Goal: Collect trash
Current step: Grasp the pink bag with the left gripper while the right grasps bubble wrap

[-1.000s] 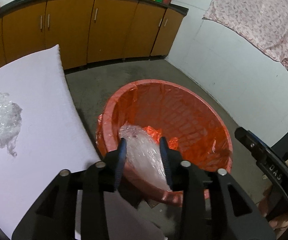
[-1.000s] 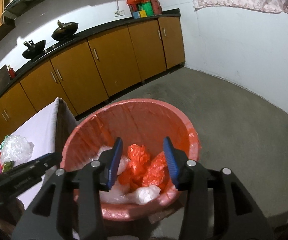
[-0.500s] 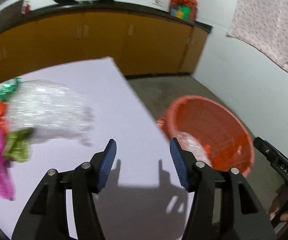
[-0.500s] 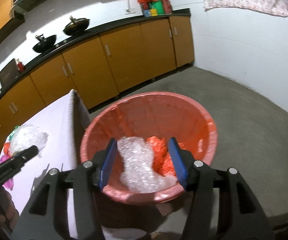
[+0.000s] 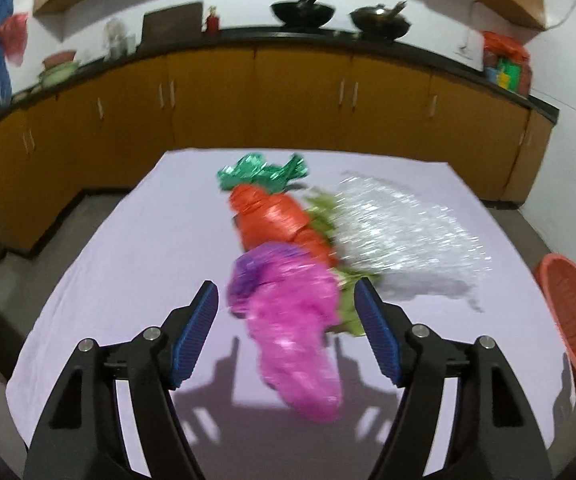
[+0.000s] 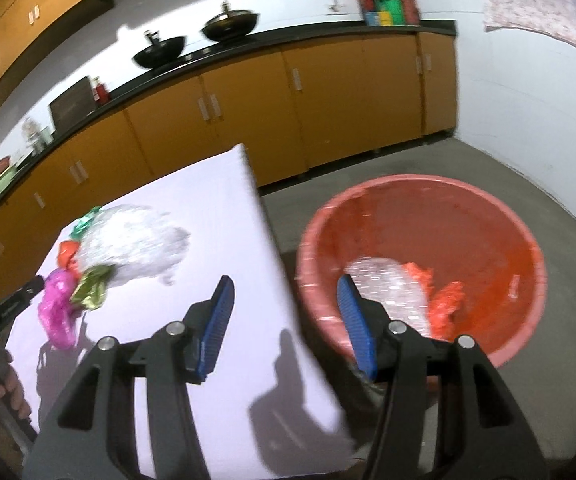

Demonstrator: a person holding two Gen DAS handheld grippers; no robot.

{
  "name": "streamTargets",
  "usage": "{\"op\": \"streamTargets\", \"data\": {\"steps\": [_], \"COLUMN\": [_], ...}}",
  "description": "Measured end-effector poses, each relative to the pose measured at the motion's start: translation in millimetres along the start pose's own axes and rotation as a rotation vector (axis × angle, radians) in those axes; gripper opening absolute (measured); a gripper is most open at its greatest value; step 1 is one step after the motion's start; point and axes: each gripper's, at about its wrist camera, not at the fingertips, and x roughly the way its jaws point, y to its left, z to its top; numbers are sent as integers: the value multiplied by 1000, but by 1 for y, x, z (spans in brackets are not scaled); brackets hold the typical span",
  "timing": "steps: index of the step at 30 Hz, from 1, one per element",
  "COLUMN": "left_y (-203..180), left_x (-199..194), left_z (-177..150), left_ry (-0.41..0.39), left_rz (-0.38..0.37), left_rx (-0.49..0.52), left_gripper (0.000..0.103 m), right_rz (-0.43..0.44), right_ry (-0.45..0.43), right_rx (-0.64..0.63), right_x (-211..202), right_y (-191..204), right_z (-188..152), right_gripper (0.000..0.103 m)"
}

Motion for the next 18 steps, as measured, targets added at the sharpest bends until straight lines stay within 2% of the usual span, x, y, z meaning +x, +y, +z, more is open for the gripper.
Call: {"op": "streamTargets", "data": {"steps": [6,9,11,14,18], "left_y": [7,15,17,20,32], "left_x": [24,30,30,25,19], "left_z": [-4,-8,-9,-10,-7], "left_ry": [81,109,114,100,75], "left_rz": [-35,-66,-91,-118,-126], "left_rx": [-16,-32,-35,-20,-22], "left_gripper": [69,61,52,32,28], "right_rz": [48,66,79,101,128], "right_ry": [23,30,36,46,60], "right_rx": [-69,-93,-105,-119,-138], "right_x": [9,13,17,26,40], "right_y": [45,62,72,89,111], "right_z": [1,2,1,3,5], "right_gripper": [53,53,53,53,53]}}
